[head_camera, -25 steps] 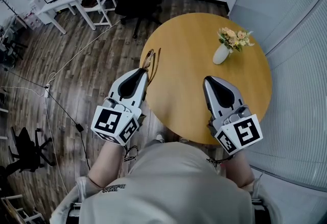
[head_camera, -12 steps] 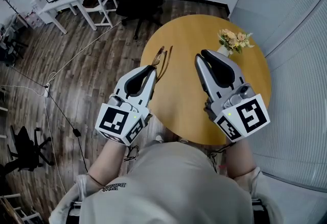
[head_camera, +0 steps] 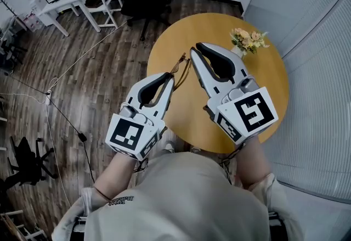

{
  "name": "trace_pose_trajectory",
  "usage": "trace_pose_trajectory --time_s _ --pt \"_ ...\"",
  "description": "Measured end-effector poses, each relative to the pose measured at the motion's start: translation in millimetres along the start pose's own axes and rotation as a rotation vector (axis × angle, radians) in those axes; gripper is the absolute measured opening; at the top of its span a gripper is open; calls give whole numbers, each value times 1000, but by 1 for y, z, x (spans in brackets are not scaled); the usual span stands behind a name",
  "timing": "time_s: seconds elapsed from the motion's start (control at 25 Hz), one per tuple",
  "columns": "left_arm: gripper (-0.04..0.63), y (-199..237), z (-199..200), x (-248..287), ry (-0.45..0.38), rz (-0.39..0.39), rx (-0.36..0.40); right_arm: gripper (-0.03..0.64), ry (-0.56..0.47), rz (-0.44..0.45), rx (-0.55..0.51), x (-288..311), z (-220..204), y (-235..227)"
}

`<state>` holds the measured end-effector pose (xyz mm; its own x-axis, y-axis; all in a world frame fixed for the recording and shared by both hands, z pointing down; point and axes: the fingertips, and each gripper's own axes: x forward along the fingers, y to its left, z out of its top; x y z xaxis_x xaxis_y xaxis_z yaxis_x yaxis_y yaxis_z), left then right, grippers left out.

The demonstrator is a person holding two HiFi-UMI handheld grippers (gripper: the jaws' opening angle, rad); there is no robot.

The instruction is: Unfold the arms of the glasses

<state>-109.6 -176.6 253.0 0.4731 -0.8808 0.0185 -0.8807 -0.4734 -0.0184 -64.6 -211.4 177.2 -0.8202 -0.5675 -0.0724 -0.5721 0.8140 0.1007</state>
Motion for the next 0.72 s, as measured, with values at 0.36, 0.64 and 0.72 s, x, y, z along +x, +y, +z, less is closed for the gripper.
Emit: trace_pose_trajectory --time_s 0.36,0.64,0.72 --pt "48 35 13 -10 -84 119 -85 37 35 -34 24 -17 -17 -9" --pt "48 53 22 -13 -126 142 -199 37 112 5 53 -37 -50 2" --pt "48 56 20 -14 -126 146 -218 37 131 6 71 -41 -59 6"
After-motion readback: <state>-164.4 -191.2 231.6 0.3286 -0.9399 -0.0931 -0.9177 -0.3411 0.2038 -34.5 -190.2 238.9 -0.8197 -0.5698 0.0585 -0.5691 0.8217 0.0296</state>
